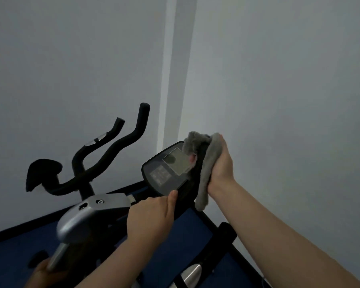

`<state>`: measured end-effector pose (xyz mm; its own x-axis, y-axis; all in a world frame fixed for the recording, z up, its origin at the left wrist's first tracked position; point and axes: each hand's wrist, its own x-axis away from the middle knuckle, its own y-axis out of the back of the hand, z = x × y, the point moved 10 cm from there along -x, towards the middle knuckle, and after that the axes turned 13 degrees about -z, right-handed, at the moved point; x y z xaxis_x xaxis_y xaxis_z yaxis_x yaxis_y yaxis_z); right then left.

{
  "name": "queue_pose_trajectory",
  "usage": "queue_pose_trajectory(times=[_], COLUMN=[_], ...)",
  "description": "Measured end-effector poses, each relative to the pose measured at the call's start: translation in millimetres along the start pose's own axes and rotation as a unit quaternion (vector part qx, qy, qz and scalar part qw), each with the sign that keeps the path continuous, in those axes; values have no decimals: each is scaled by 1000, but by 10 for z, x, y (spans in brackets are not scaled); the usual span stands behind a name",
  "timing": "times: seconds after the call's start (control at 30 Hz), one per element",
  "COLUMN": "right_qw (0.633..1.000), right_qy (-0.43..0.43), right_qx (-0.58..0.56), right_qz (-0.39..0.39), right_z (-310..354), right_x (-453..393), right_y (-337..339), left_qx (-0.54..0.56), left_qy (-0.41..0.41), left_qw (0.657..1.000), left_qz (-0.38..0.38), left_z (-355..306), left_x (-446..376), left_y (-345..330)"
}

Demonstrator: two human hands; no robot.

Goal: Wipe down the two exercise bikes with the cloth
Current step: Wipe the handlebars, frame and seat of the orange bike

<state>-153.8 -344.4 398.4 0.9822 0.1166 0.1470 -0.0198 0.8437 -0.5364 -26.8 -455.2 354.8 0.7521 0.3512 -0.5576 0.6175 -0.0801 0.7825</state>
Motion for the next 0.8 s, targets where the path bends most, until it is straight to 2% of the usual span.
queue_pose_trajectory(times=[0.1, 0.17, 0.27, 0.3, 0.37, 0.43, 0.57, 0.7, 0.8], right_qw=[992, 985, 993, 994, 994, 989, 993, 994, 993], right_qy=[-119, -162, -114, -103, -105, -140, -109, -101, -104], right_qx=[37, 63, 35, 24, 21, 23, 48, 25, 41], right_qz=[-13, -13, 18, 0, -36, -41, 4, -37, 28], right_z=[-521, -577, -220, -210, -442, -751, -380, -514, -553], right_x=[114, 149, 62, 15, 11, 76, 22, -95, -1], right_y=[225, 241, 80, 113, 262, 352, 195, 303, 238], left_qx=[-22, -33, -54, -50, -57, -60, -27, 11, 4], left_qy=[-23, -27, -68, -72, -84, -96, -61, -25, 2], left_qw=[999, 999, 996, 996, 995, 994, 998, 1000, 1000], left_qz=[-7, -2, 16, 13, 7, 4, 13, 4, 1], left_z=[-24, -4, -55, -54, -59, -76, -24, -12, 7], left_x=[-7, -15, 5, -2, 0, 14, 10, 15, 21], left_y=[25, 7, -59, -50, -42, -29, -24, 10, 32])
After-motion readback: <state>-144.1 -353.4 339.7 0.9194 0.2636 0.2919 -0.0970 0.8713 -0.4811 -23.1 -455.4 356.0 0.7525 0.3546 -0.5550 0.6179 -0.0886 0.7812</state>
